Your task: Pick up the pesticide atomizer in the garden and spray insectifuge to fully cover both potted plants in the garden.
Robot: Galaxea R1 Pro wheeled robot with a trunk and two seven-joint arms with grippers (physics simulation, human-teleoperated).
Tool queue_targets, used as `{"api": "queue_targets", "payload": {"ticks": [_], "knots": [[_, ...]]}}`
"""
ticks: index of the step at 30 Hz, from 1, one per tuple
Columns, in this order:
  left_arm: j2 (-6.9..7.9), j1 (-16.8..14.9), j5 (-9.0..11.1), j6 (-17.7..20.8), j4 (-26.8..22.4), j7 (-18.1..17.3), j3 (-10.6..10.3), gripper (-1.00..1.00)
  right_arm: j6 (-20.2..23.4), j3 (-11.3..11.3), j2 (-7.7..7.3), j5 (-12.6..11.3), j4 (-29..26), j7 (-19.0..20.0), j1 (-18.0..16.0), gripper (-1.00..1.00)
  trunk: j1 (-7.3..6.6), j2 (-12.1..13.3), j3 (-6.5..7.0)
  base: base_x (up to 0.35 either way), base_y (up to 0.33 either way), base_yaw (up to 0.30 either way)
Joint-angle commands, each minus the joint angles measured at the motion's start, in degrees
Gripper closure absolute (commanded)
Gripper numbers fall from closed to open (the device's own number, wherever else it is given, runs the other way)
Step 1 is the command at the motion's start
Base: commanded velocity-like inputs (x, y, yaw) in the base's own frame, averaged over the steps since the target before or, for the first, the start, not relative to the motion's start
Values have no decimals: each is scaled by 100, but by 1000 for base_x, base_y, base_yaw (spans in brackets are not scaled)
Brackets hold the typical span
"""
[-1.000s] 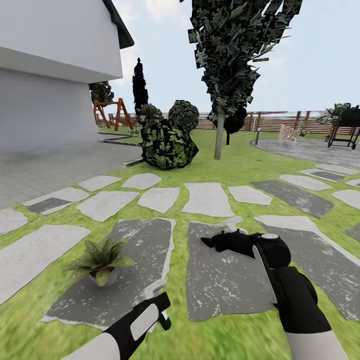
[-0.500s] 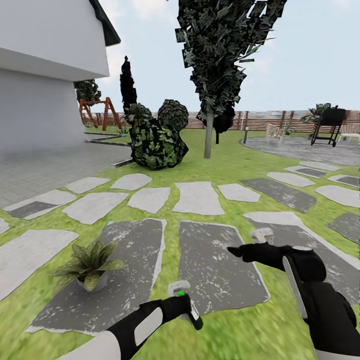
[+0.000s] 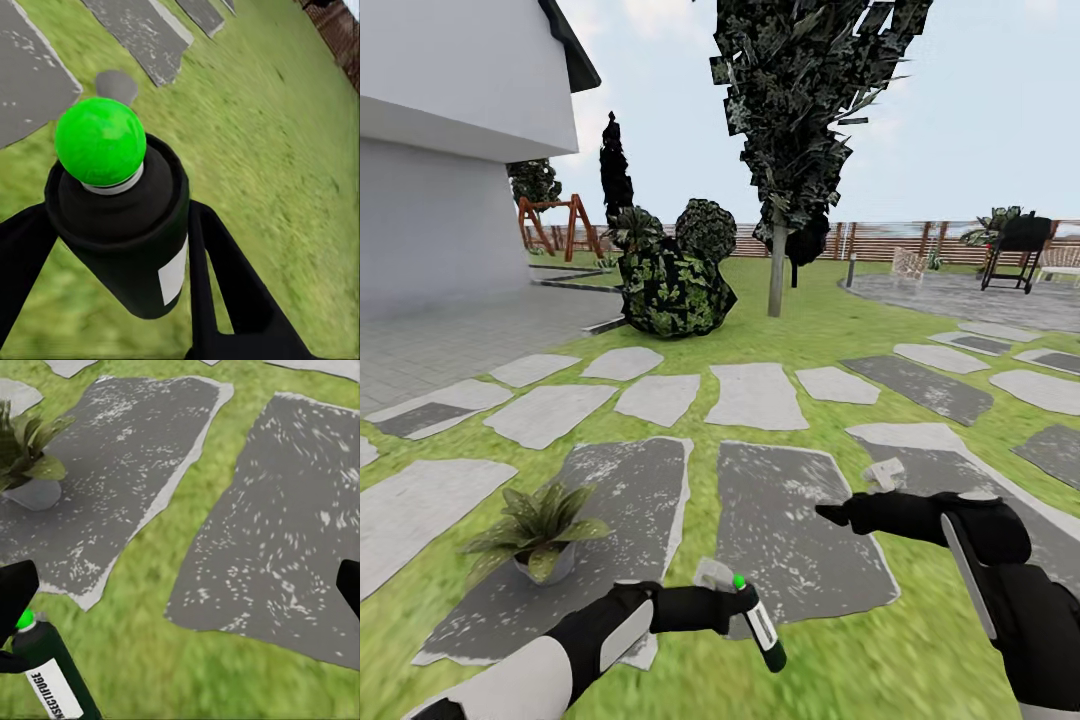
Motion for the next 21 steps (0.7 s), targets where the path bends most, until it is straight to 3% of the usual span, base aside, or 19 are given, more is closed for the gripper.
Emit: {"api": "queue_targets", "payload": {"ticks": [1, 6, 8, 9, 12, 15, 20, 21], "knots": [[0, -8, 33, 71, 1, -54, -19, 100, 16, 14, -3, 65, -6, 119, -6, -100, -1, -3, -6, 0, 0, 0], [-19, -18, -183, 308, 0, -213, -28, 100, 84, 151, -7, 101, 12, 583, -77, -100, -1, -3, -6, 0, 0, 0], [-28, -19, -332, 359, 0, -293, -24, 100, 84, 343, -6, 110, 24, 631, -90, -100, -1, -3, -6, 0, 0, 0], [-28, -24, -498, 393, 0, -552, -21, 100, 84, 760, -4, 120, 61, 670, -87, -100, -1, -3, -6, 0, 0, 0], [-22, -28, -532, 364, -6, -640, -20, 100, 84, 1078, -8, 139, 146, 678, -63, -100, -1, -3, -6, 0, 0, 0], [-29, -28, -541, 334, -45, -657, -20, 100, 84, 1344, -7, 359, 181, 680, -31, -100, -1, -3, -6, 0, 0, 0], [-9, -21, -543, 316, -168, -662, -27, 100, 84, 1679, 4, 532, 196, 681, -18, -100, -1, -3, -6, 0, 0, 0], [-7, -21, -544, 314, -180, -662, -28, 100, 84, 1721, 4, 545, 200, 681, -17, 100, -1, -3, -6, 0, 0, 0]]}}
